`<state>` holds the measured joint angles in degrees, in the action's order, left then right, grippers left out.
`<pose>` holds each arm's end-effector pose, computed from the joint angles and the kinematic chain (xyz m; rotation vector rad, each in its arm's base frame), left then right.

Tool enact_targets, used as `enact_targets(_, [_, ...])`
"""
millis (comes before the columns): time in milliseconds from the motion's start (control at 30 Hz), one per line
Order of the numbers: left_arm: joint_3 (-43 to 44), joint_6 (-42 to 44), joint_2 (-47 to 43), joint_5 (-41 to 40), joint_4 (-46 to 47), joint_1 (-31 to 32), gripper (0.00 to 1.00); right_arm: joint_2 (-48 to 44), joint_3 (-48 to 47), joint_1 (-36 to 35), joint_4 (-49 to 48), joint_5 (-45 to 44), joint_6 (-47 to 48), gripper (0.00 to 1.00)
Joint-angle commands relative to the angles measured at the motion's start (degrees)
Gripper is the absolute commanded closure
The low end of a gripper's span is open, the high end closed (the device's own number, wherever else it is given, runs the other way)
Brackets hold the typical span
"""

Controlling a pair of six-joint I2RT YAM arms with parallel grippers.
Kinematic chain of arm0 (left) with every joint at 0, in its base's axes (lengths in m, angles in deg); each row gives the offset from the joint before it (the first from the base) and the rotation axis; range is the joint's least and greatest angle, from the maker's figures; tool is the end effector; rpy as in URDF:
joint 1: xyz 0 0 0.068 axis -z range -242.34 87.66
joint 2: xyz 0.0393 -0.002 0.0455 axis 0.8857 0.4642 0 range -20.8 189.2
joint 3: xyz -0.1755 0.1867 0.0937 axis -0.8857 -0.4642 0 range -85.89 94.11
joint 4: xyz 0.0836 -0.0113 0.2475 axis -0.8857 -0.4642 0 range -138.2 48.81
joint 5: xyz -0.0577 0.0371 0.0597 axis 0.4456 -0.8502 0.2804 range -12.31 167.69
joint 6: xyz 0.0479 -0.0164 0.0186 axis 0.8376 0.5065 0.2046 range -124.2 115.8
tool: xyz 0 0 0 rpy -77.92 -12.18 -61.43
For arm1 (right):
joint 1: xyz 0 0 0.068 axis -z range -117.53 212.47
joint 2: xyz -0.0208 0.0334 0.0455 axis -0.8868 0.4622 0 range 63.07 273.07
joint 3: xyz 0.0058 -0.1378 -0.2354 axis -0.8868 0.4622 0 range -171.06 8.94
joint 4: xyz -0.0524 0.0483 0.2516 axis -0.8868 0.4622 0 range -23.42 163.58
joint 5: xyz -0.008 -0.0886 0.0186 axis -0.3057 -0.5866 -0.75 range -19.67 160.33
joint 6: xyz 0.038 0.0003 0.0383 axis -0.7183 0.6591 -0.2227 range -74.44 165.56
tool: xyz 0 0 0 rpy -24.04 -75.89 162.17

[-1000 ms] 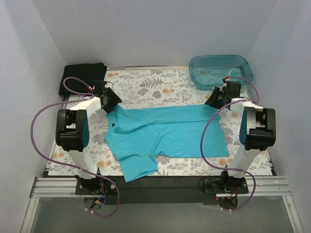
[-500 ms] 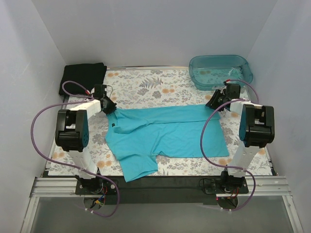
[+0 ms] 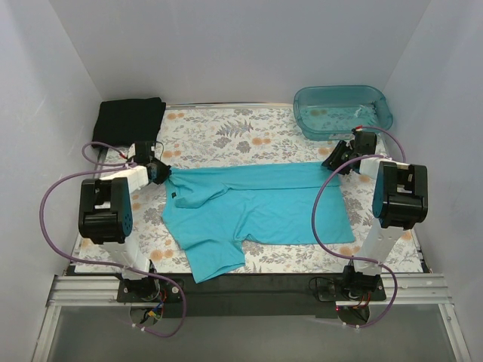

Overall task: Fold and stack the t-shirts
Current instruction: Fold the tshirt

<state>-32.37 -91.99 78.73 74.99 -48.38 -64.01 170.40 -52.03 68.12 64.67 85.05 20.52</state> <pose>0.3425 0.0117 0.1515 -1.8360 1.8246 -0.5434 0.3875 -0.0293 0.1536 0.5009 2.3087 0.4670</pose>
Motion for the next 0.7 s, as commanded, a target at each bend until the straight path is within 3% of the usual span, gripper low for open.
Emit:
enact_targets(0, [3.1,1.9,2.1,-0.1,4.3,-0.6,0.89,-0.6,-1.6,0.4,-0.9,-0.5,2.1,0.64])
enact_targets(133, [3.9,2.8,2.3,1.0,5.0,-0.7,0.67,-1.3,-3.3,0.4,-1.0,0.7,2.9,0.64])
enact_targets(300, [2.7,3.0,-1.8,0.0,5.8,-0.7,0.54,-2.5,-3.6,0.4,-3.0,3.2,3.5,0.64])
enact_targets(467, [3.0,3.7,-1.4,0.0,5.2,-0.6,0.54,-1.3,-4.1,0.4,-4.0,4.9,1.9,0.64])
enact_targets(667, [4.0,3.5,2.5,0.6,4.8,-0.6,0.67,2.0,-4.5,0.9,-4.2,2.8,1.0,0.65])
